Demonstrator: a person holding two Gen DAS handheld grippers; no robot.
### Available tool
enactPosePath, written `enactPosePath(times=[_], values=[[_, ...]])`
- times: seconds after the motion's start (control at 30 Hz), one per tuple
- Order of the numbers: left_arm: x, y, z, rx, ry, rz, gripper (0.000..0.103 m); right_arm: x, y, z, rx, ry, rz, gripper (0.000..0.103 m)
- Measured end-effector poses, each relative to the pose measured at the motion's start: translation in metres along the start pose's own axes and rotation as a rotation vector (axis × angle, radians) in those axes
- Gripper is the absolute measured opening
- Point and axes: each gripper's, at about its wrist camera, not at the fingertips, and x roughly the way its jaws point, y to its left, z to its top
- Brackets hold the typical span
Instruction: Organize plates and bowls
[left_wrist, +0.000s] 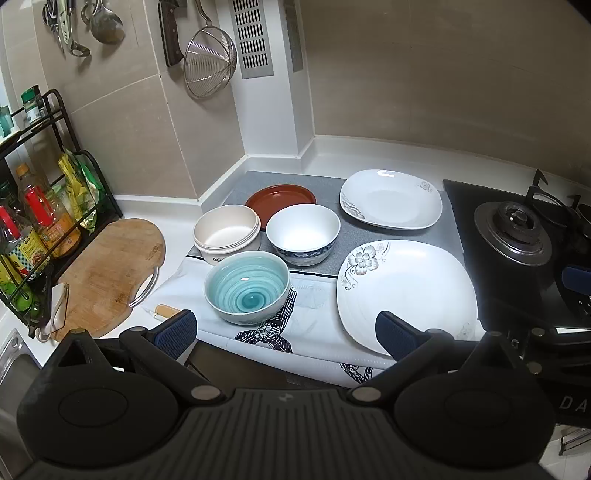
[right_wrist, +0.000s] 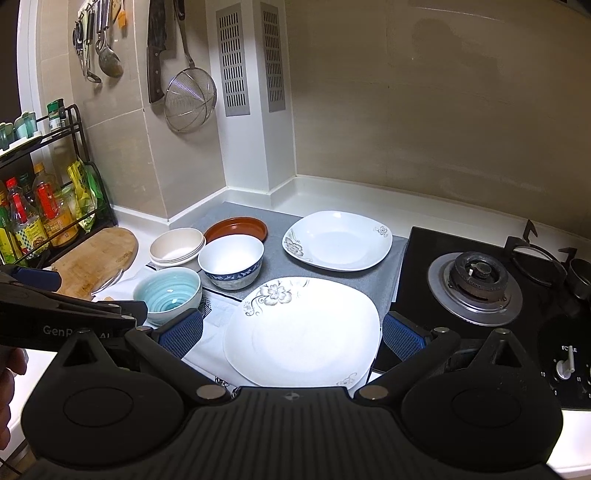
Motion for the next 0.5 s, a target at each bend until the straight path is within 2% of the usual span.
enactPosePath(times=[0.5], values=[[0.0021, 0.0003, 0.0038, -0.003, 0.003, 0.001, 0.103, 0.0039, -0.0008, -0.0003, 0.002, 0.003, 0.002, 0.103]])
